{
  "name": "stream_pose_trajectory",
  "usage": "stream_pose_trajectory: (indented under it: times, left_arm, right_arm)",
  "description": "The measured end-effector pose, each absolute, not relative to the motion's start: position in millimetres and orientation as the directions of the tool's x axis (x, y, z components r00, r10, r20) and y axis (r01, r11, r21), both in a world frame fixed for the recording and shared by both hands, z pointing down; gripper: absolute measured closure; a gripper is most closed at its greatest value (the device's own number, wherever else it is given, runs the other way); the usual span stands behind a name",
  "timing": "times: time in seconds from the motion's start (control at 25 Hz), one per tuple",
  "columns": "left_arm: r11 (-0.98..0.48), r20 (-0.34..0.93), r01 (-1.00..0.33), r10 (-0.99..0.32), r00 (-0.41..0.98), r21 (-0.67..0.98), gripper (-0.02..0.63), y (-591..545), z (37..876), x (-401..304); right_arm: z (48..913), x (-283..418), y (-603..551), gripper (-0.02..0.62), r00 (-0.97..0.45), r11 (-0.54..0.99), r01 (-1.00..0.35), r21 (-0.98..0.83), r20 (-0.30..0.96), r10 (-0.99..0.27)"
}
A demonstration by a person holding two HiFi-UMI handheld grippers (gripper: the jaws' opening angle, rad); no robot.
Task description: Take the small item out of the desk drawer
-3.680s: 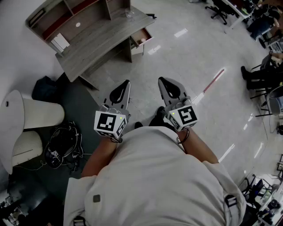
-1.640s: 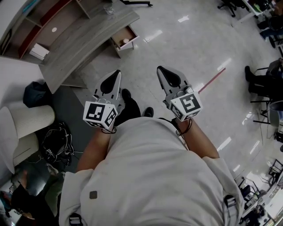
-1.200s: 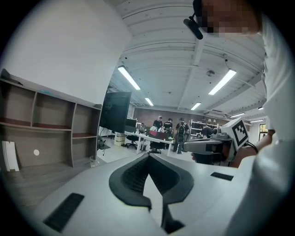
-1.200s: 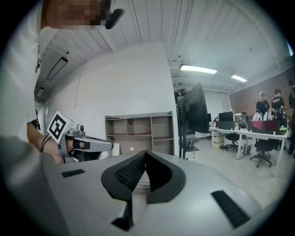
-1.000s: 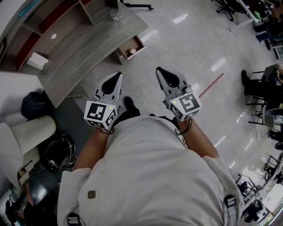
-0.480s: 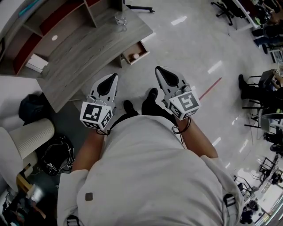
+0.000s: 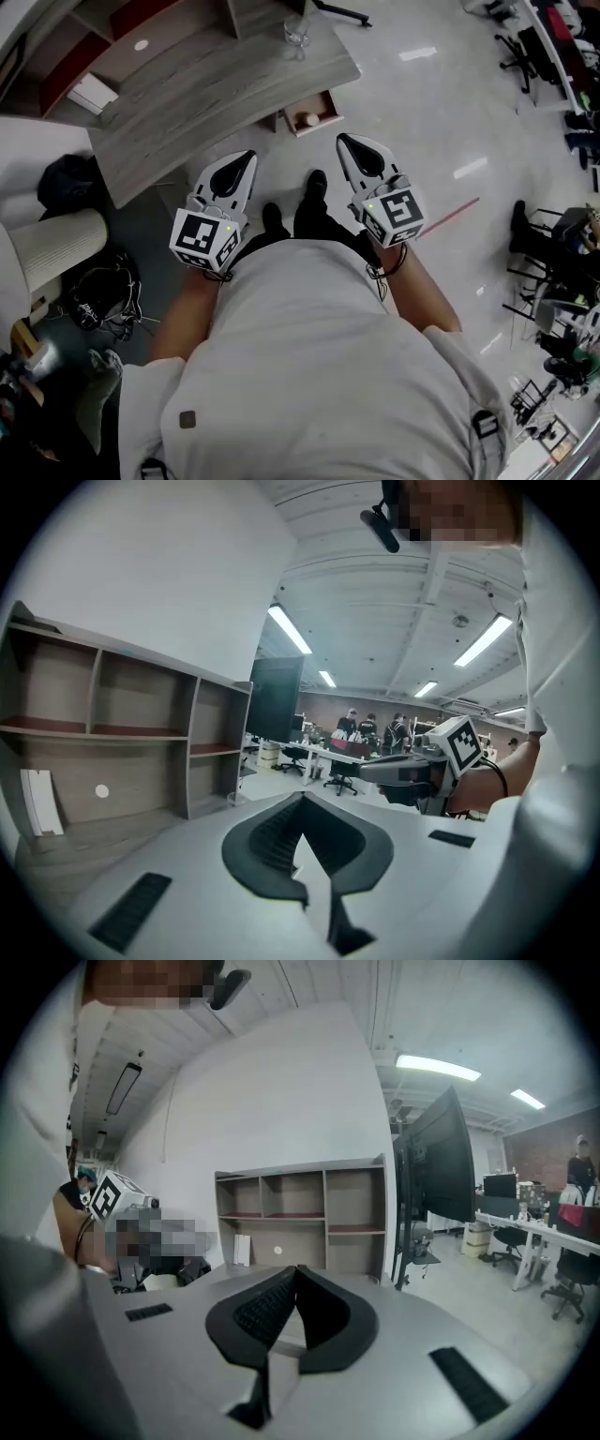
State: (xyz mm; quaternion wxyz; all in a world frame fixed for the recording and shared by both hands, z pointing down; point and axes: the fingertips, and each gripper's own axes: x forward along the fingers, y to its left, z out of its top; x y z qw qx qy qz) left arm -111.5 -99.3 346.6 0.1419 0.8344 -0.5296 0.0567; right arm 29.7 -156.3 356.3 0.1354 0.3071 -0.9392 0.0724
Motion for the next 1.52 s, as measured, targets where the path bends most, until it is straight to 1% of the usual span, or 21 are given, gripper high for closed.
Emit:
stream_pose_trajectory:
  times: [0.44,0.68,0.92,1.04,1.16,1.2,1.32,1.52]
  left_arm:
    - [-0.306,0.330,-0.936,-0.878,0.348,0.173,0.591,-166,396,-104]
    - [-0.267,0.375,-0.947,-0.871,0.317,0.180,0.591,-198,433,-101]
    - [-0.232,0.419,-0.954,-0.860,0.291,0.188,0.591,-221,486,-98]
    - [-0.228,0.436,-0.954,-0.851,0.293,0.196,0.591,-230,514,-95]
    - [-0.224,0.455,-0.953,-0.840,0.295,0.204,0.591,-239,545,-93]
    - [-0.221,0.464,-0.953,-0.835,0.296,0.209,0.591,-241,555,-92]
    - [-0.209,0.488,-0.951,-0.821,0.296,0.226,0.591,-246,586,-91]
    - [-0.199,0.507,-0.955,-0.813,0.287,0.222,0.591,-258,631,-93]
  right_arm:
    - [428,15,-217,0.578,-0.827,0.906,-0.420,-0.060,0.435,-0.355]
    - [484,17,-249,0.578,-0.822,0.944,-0.318,-0.090,0.522,-0.227]
    - [550,9,-253,0.577,-0.799,0.975,-0.198,-0.104,0.594,-0.099]
    - [593,7,-259,0.575,-0.773,0.970,-0.198,-0.140,0.630,-0.067]
    - [634,8,-272,0.566,-0.750,0.955,-0.240,-0.174,0.658,-0.069]
    - [646,9,-275,0.546,-0.743,0.949,-0.254,-0.184,0.666,-0.070]
    - [679,9,-279,0.523,-0.726,0.934,-0.286,-0.215,0.685,-0.065]
    - [725,6,-298,0.480,-0.703,0.922,-0.324,-0.212,0.706,-0.084]
